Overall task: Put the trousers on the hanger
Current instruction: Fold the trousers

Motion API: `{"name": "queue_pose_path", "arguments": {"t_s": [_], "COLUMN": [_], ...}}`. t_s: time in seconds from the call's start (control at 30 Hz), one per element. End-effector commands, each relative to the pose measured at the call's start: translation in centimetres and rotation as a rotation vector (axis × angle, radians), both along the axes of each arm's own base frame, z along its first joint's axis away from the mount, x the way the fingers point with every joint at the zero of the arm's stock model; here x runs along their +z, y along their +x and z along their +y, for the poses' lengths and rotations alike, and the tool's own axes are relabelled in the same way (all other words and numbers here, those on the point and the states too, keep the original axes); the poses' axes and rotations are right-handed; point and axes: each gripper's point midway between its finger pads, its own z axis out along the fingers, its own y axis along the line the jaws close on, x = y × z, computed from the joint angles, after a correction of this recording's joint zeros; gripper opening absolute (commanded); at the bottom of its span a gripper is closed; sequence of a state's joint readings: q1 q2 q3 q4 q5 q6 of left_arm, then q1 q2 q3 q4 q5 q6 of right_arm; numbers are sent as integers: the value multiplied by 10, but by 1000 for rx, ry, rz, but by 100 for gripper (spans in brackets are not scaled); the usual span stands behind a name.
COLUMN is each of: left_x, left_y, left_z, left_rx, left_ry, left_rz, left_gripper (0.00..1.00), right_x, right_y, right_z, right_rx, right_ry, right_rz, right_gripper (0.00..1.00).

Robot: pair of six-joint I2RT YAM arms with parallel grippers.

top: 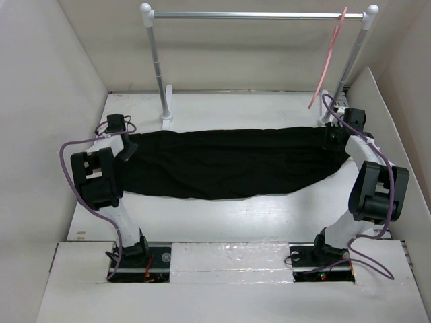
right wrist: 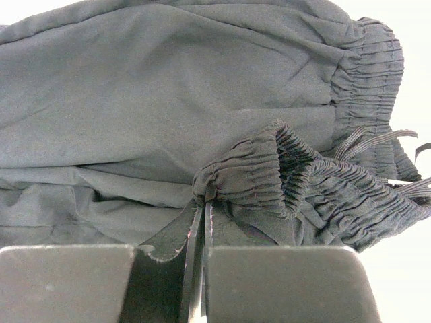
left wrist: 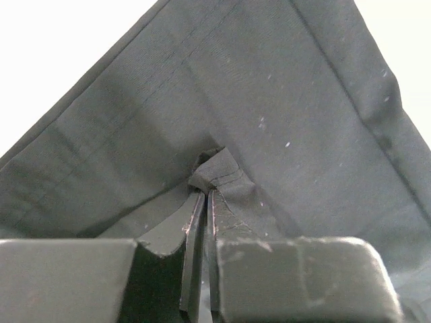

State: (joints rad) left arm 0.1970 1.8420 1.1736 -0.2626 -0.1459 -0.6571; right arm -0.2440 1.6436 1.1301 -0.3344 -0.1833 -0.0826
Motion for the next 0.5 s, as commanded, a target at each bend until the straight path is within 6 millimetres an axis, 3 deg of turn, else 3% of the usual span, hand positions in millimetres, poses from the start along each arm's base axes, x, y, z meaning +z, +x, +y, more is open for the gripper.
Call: {"name": "queue_pose_path", "arguments": {"t_s": [0.0, 0.23, 0.47], "left_x": [21, 49, 62], "left_y": [-14, -23, -31], "left_z": [4, 5, 7], "left_rx": [25, 19, 15], "left_ry": [31, 56, 83], "left_rz": [-5, -40, -47], "left_gripper": [0, 0, 0], "right_x": [9, 13, 19], "right_y": [9, 9, 10], "right_z": [8, 9, 3], "right_rx": [31, 39, 26], "right_ry": [3, 6, 11], "right_rz": [-47, -57, -69], "right_gripper": [0, 0, 0]}}
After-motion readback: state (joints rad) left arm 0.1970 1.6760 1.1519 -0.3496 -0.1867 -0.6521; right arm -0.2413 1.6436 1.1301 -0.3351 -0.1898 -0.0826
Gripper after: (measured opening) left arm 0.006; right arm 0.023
